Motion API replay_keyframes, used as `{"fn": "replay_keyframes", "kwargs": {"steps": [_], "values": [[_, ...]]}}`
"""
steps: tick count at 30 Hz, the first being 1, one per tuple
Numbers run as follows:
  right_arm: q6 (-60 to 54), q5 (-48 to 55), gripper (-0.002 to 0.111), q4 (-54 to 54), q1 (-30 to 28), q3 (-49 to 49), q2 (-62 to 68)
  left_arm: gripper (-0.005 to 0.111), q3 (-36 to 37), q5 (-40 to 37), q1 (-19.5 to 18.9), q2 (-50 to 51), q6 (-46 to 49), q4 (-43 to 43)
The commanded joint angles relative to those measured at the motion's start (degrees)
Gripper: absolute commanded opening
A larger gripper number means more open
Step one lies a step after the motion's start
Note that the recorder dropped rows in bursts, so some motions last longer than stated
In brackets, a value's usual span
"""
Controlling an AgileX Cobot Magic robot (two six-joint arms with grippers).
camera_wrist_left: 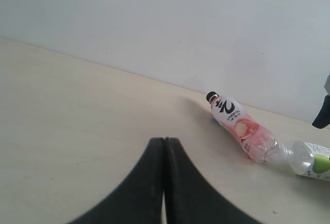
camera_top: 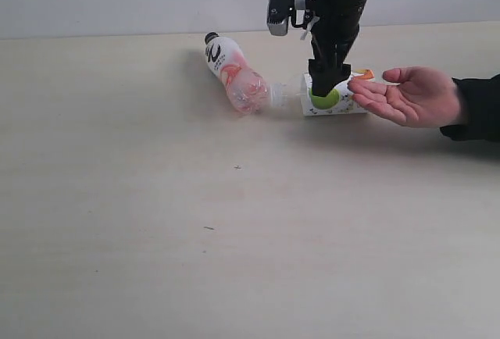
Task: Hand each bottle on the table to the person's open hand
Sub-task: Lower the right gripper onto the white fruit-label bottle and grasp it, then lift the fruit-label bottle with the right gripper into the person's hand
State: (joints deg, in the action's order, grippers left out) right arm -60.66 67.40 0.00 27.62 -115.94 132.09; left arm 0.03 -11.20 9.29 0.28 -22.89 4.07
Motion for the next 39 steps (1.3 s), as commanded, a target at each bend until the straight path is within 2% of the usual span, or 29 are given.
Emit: {"fn": "replay_keyframes", "kwargs": {"steps": [1, 12, 21, 23, 27, 32, 34, 39], "values": [[-1.0, -2.7, 0.089, 0.6, 0.0, -0.4, 0.0, 0.0, 0.0, -0.2, 0.2, -0.3, 0.1, 0.2], [-4.3, -2.3, 0.089, 1.0, 0.0, -0.4, 4.5, 0.0, 0.0, -0.2, 0.2, -0.3, 0.1, 0.2], [-4.2, -6.4, 0.089, 1.0, 0.0, -0.4, 8.3, 0.0, 0.0, -0.2, 0.2, -0.3, 0.1, 0.2], [-4.2, -6.4, 0.085, 1.0, 0.0, -0.4, 8.1, 0.0, 0.0, -0.2, 0.2, -0.3, 0.1, 0.2], [-4.2, -6.4, 0.062, -1.4, 0.0, -0.4, 7.9, 0.0, 0.0, -0.2, 0.2, -0.3, 0.1, 0.2], [-4.2, -5.5, 0.016, -2.0, 0.0, -0.4, 7.8, 0.0, 0.0, -0.2, 0.2, -0.3, 0.1, 0.2], [-4.2, -4.6, 0.001, -2.0, 0.0, -0.4, 7.5, 0.0, 0.0, -0.2, 0.2, -0.3, 0.1, 0.2], [-3.5, -3.1, 0.0, -2.0, 0.7, -0.4, 5.0, 0.0, 0.0, -0.2, 0.2, -0.3, 0.1, 0.2]]}}
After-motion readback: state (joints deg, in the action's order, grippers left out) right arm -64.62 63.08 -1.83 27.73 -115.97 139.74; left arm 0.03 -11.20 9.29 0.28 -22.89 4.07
